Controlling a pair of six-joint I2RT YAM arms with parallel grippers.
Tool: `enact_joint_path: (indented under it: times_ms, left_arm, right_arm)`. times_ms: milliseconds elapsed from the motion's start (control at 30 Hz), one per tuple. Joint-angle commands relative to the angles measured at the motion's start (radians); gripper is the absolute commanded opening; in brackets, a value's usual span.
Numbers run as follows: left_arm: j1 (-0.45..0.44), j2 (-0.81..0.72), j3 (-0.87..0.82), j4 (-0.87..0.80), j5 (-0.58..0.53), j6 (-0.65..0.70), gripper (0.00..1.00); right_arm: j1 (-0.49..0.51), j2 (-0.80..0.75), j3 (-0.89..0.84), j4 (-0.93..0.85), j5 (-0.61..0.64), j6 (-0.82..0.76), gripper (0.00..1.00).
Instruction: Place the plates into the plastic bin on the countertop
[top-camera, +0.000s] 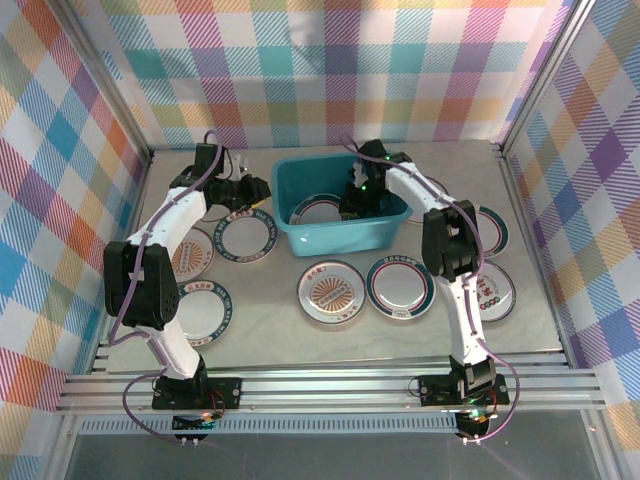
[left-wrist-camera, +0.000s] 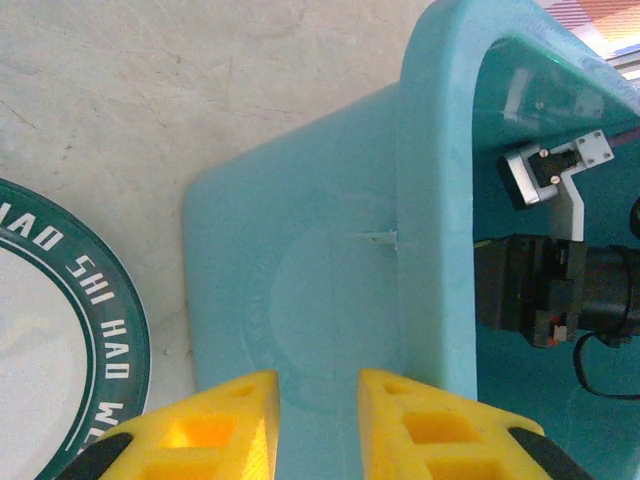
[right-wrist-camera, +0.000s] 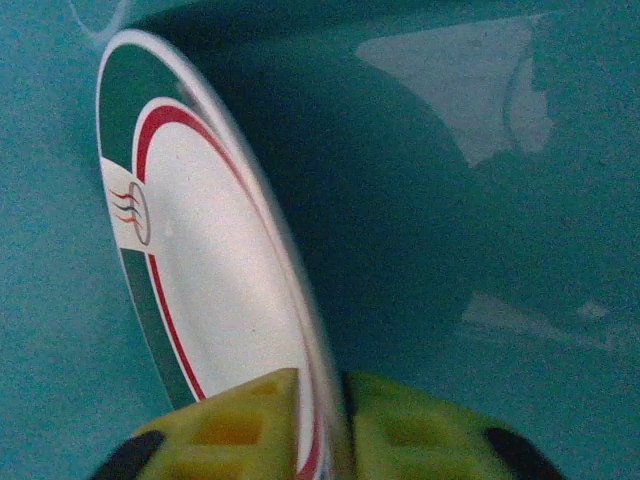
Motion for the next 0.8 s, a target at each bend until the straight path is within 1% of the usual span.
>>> enact_joint_path:
  times_ms: [0, 100, 233, 333, 400, 467, 533, 567, 667, 767]
  left_arm:
    - [-0.045, 0.006, 0.017, -0.042, -0.006, 0.026, 0.27]
    - [-0.045, -0.003, 0.018, -0.051, -0.032, 0.028, 0.28]
    - [-0.045, -0.003, 0.028, -0.057, -0.048, 0.027, 0.28]
    - [-0.045, -0.007, 0.039, -0.066, -0.064, 0.029, 0.3]
    - [-0.045, -0.017, 0.044, -0.075, -0.085, 0.035, 0.31]
    - [-0.042, -0.03, 0.049, -0.085, -0.108, 0.042, 0.33]
    - [-0.035, -0.051, 0.053, -0.102, -0.14, 0.051, 0.34]
    - [-0.032, -0.063, 0.051, -0.109, -0.155, 0.054, 0.36]
    - [-0.014, -0.109, 0.034, -0.129, -0.207, 0.061, 0.44]
    - [0.005, -0.155, 0.001, -0.164, -0.276, 0.054, 0.53]
  right_arm:
    - [0.041, -0.01, -0.014, 0.036, 0.003, 0.027, 0.35]
    - [0.041, -0.037, -0.017, 0.037, 0.016, 0.025, 0.49]
    - [0.044, -0.079, -0.032, 0.042, 0.046, 0.017, 0.66]
    - [0.044, -0.121, -0.052, 0.05, 0.08, 0.008, 0.76]
    - [0.044, -0.147, -0.065, 0.055, 0.09, -0.001, 0.81]
    - [0.044, -0.173, -0.074, 0.054, 0.1, -0.007, 0.84]
    - [0.044, -0.198, -0.083, 0.054, 0.111, -0.014, 0.98]
    - [0.044, -0.21, -0.087, 0.056, 0.116, -0.019, 0.99]
    - [0.044, -0.241, -0.094, 0.05, 0.143, -0.036, 0.99]
    - [0.044, -0.27, -0.105, 0.051, 0.164, -0.051, 1.0]
